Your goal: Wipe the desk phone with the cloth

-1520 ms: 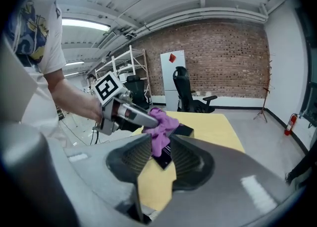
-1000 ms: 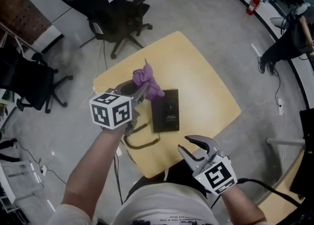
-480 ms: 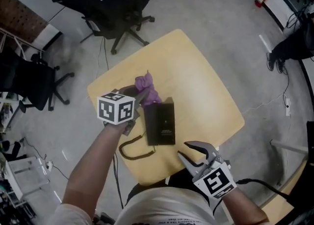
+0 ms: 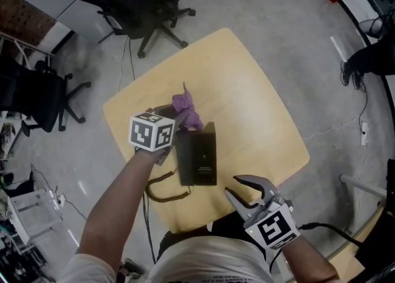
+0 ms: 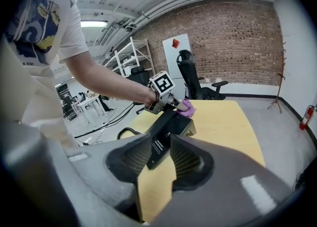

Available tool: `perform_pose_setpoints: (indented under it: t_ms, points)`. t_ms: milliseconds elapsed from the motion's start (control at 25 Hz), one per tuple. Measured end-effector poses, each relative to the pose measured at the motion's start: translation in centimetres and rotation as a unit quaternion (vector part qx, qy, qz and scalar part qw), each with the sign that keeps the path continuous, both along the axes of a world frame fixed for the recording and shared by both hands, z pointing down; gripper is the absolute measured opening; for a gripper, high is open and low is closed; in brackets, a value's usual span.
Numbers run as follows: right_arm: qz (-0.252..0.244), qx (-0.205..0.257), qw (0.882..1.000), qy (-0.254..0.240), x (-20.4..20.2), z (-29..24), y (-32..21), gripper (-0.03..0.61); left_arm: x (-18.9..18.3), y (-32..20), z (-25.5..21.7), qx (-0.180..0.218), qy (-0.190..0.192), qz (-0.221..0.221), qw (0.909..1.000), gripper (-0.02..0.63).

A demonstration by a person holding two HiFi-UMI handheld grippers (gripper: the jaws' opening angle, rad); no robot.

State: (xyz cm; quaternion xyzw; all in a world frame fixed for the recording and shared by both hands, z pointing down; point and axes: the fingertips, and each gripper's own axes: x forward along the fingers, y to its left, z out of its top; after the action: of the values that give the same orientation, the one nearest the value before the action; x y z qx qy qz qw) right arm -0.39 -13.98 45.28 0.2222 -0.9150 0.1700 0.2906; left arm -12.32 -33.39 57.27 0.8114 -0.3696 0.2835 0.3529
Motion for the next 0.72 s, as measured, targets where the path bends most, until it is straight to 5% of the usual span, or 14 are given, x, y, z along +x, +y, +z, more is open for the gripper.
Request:
perform_pose_setpoints:
  t_ms: [160,560,720]
  points:
    - [-0.001,-0.001,1.0,0.0,0.2,0.4,-0.2,0.122,-0.2,-0.5,-0.3,0.012,-0.006,-0.001,0.9999,0.092]
    - [0.005,0.006,1.0,-0.013,0.0,0.0,-0.3,0.121,3.3,-0.2,-9.0,0.049,0.066,0.009,0.9966,0.092]
    - [0.018,0.007,1.0,-0.019,0.6,-0.1,-0.3,0.121,5.5,0.4,-8.2,0.025,0.072,0.023,0.9968,0.092]
